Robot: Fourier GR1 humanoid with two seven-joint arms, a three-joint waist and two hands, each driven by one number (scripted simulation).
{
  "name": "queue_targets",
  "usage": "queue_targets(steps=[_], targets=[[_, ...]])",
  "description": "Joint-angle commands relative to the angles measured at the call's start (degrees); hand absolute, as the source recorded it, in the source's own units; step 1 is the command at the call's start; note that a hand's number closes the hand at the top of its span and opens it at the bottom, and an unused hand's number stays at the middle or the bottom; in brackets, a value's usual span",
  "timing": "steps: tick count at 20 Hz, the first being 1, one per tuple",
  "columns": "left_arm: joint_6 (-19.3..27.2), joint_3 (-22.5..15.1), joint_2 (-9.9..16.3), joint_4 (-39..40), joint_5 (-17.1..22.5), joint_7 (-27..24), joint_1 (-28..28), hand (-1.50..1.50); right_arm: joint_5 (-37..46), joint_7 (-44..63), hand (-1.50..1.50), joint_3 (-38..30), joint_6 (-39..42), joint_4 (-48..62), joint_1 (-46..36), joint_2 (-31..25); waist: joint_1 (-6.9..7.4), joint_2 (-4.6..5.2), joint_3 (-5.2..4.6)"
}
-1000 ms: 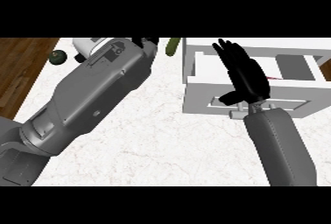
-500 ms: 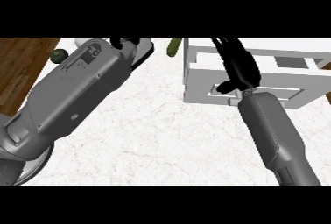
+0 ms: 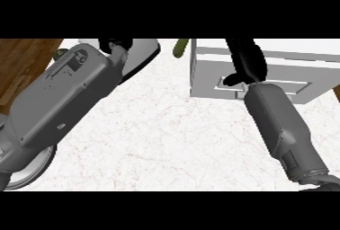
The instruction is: Pick up the can, place it into the drawer and close the drawer
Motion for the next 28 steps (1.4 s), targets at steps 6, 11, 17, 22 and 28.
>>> queue_targets(steps=[6, 11, 17, 22, 28], targets=[[0.7, 0.2, 2.4, -4.7, -2.0, 2.9, 0.8, -1.50, 0.5, 0.6, -1.50, -3.6, -8.1, 12.2, -7.9, -1.3, 1.16, 1.47, 0.82], [-0.8, 0.8, 4.6, -8.2, -1.8, 4.2, 3.7, -1.50, 1.7, 3.0, -1.50, -3.7, -8.0, 15.7, -12.3, -2.5, 1.77, 1.40, 0.76], [0.5, 1.0, 4.5, -9.7, -2.4, 6.0, 2.5, -1.50, 1.4, 3.0, -1.50, -4.9, -7.1, 17.7, -16.1, -5.2, 2.15, 1.90, 0.80], [1.2, 1.0, 6.3, -12.6, -2.8, 7.4, 3.6, -1.50, -1.8, -1.7, -1.50, -7.2, 0.2, 19.8, -19.6, -4.9, 3.23, 1.72, 0.83], [1.4, 0.4, 5.3, -12.3, -3.5, 6.5, 4.9, -1.50, -16.3, -10.3, -1.50, -20.1, 6.5, 18.7, -20.3, -1.6, 2.41, 2.15, 1.08]])
